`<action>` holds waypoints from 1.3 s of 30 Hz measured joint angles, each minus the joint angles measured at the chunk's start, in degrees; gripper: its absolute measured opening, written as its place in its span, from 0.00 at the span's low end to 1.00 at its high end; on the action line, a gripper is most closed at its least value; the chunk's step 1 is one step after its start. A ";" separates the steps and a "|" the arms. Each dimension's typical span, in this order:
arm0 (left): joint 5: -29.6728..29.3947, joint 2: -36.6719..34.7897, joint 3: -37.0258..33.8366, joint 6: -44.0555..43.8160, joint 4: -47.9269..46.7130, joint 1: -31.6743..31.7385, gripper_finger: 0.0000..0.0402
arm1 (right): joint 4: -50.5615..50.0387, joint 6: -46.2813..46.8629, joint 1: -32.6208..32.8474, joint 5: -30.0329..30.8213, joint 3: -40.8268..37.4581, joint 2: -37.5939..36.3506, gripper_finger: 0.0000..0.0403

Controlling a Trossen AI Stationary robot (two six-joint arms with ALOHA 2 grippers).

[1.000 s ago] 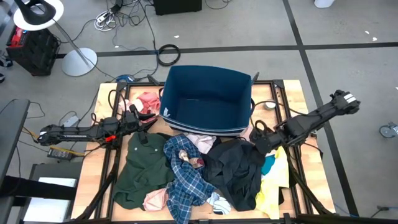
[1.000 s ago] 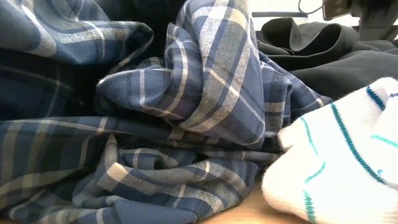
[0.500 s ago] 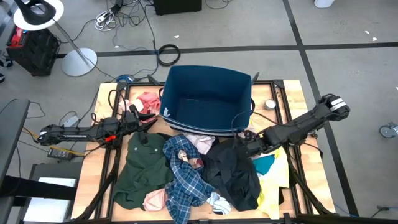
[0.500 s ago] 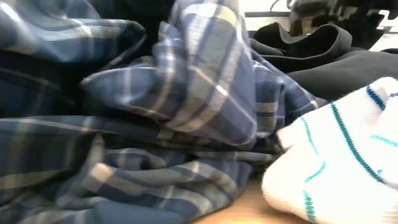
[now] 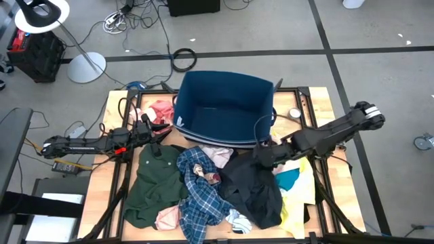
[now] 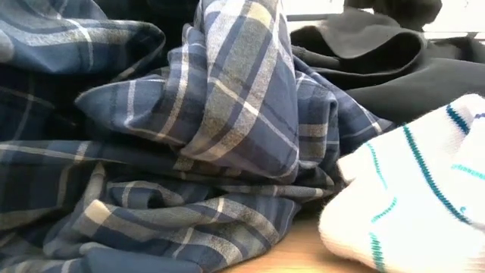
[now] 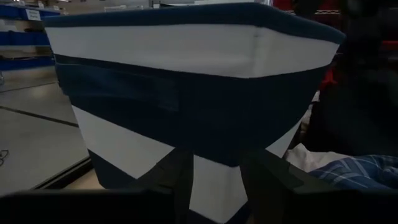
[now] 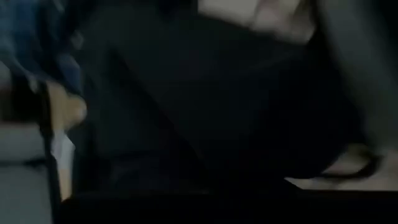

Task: Sort clothes
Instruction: Put the dark blue pants into the blue bin

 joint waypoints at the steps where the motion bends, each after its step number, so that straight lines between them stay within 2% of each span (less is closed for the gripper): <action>1: -0.01 0.00 0.02 0.00 0.00 0.00 0.33 | -1.00 -0.26 -0.02 1.01 1.44 -0.59 0.01; 6: 0.00 0.02 0.01 0.00 0.00 0.00 0.33 | -3.51 -3.40 -0.07 5.88 8.60 -1.77 0.01; 15: -0.01 0.00 0.02 0.00 0.00 0.02 0.33 | -4.57 -7.53 -0.33 9.33 18.13 -1.82 0.01; 22: 0.01 0.00 0.02 0.00 0.00 0.02 0.33 | -3.66 -13.11 -3.55 12.49 24.64 -1.82 0.01; 30: 0.00 0.00 0.02 0.00 -0.02 0.01 0.33 | 5.54 -22.98 -9.22 12.60 31.86 -1.82 0.01; 39: 0.00 0.02 0.01 0.00 -0.03 0.00 0.33 | 22.77 -36.39 -15.60 12.53 36.27 -1.82 0.01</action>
